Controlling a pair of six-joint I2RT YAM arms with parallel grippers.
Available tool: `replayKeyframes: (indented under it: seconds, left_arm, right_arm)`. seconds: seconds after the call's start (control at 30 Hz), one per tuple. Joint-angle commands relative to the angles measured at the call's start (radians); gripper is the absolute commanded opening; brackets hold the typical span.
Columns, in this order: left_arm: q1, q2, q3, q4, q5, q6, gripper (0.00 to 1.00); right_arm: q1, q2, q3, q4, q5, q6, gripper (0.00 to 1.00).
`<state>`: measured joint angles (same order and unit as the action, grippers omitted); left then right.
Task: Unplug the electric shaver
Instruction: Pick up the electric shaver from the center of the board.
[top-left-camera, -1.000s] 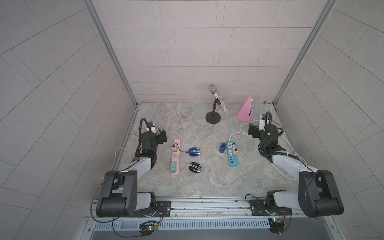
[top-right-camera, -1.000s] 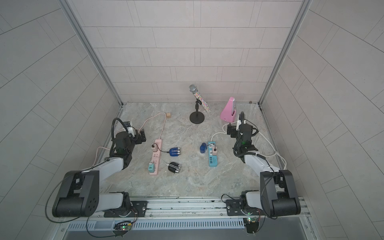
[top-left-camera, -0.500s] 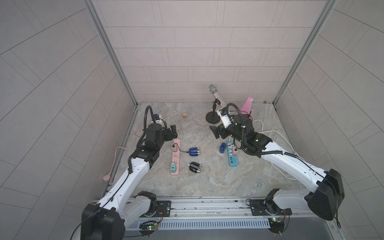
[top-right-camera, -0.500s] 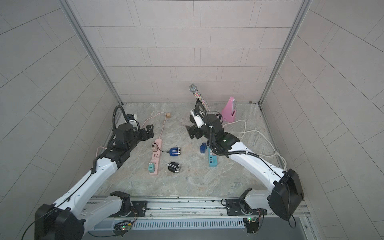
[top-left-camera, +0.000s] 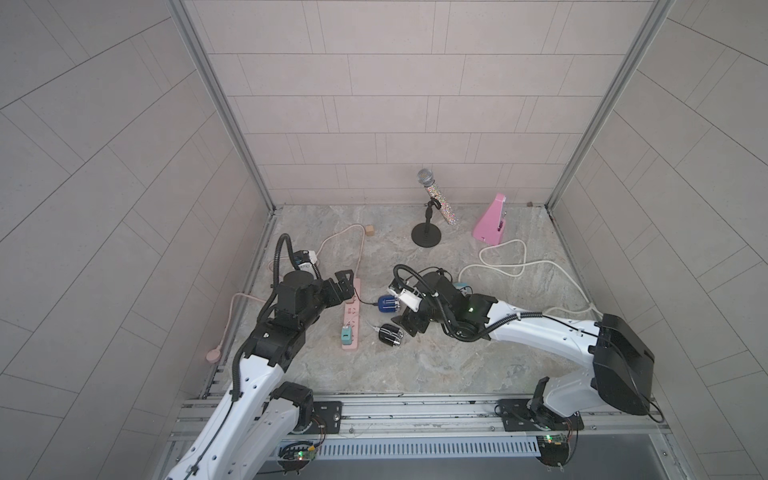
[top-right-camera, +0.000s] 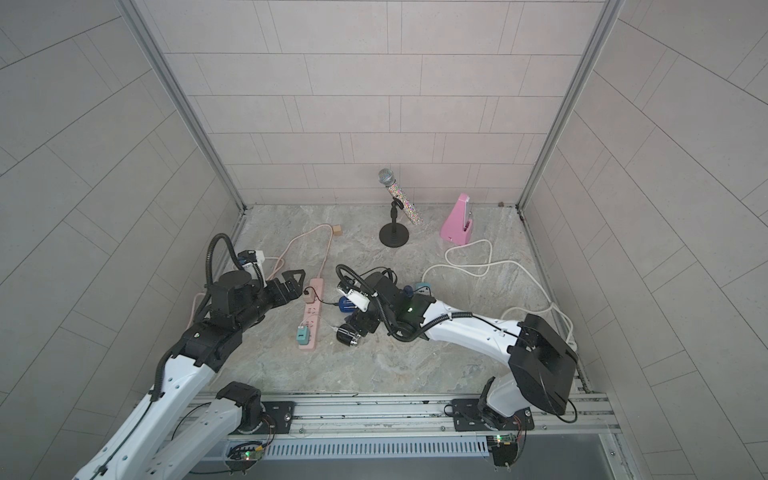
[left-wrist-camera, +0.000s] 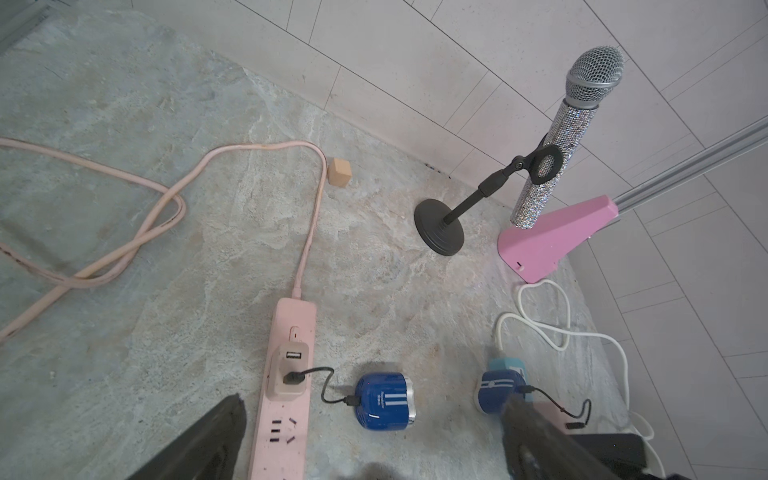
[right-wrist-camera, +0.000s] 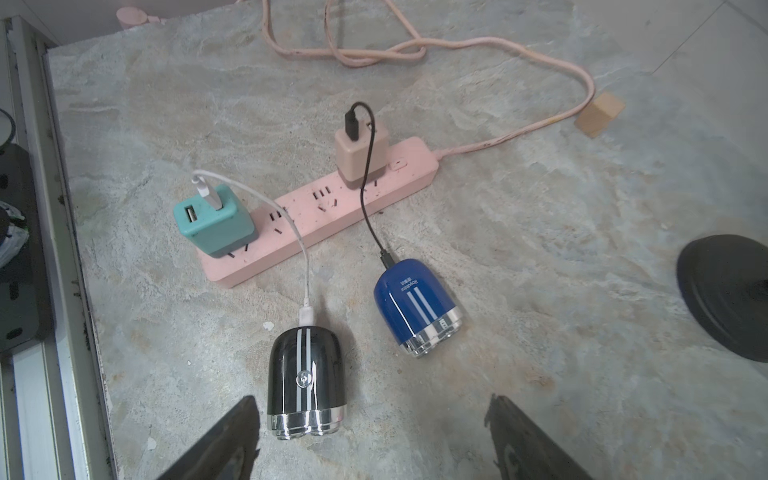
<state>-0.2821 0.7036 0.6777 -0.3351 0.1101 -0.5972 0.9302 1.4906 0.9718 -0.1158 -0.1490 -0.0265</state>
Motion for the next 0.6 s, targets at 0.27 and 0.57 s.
replayKeyframes:
  seconds: [0.27,0.57]
  left_arm:
    - [-0.004,-0.145,-0.046,-0.122,0.035,-0.099,1.0]
    - [-0.003,-0.188,-0.043,-0.166,0.03,-0.1,1.0]
  right_arm:
    - [0.062,0.168,0.063,-0.036,-0.028,-0.067,0.83]
    - [0.088,0.27,0.124,-0.082,-0.029,-0.076,0.83]
